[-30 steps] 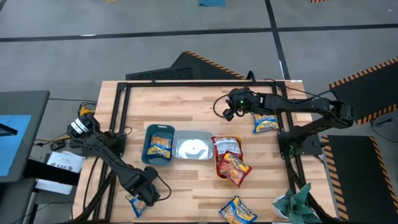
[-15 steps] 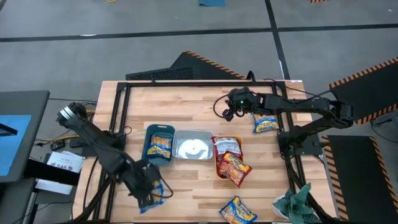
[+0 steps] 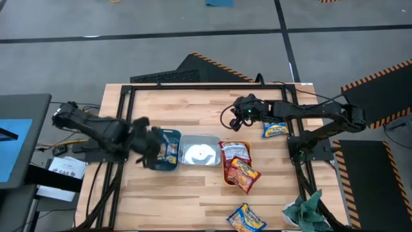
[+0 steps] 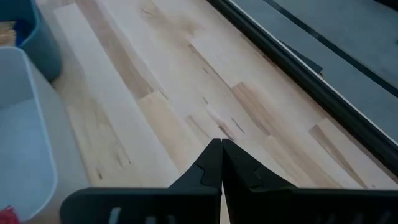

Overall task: Sort Maruchan noodles
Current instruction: Put the left blue noodle pack into the green bin

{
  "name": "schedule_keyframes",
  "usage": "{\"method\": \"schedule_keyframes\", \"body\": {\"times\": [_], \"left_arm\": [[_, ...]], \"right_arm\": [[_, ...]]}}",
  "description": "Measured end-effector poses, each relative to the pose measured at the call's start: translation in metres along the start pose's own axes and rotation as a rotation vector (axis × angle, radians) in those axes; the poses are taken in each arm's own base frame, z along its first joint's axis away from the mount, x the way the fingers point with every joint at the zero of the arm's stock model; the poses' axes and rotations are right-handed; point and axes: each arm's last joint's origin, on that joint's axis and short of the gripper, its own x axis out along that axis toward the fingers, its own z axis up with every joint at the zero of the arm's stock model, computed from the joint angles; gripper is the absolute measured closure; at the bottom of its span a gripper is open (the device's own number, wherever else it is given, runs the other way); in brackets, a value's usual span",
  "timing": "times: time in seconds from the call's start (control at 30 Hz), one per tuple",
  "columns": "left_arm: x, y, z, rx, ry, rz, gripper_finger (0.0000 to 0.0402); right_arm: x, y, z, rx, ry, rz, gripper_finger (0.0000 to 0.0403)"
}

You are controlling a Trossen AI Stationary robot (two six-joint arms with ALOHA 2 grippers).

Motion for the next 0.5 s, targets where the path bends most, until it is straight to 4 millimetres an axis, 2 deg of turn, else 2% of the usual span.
{"method": "schedule_keyframes", "body": {"times": [0.23,0.4,0.5], "left_arm": [[0.022,0.033,0.025,0.12,0.012,0.014,0.0401],[0.046,0.051,0.02,0.137,0.116,0.013,0.0401],[0.063,0.053,0.014,0.151,0.158,-0.012,0.0401]], "right_arm": [[-0.001,0.005,-0.001,-0.012,0.0,0.017,0.0378],[-0.001,0.004,-0.003,0.012,0.022,0.011,0.0378],[-0.001,0.004,-0.004,0.014,0.03,0.01,0.0378]]}}
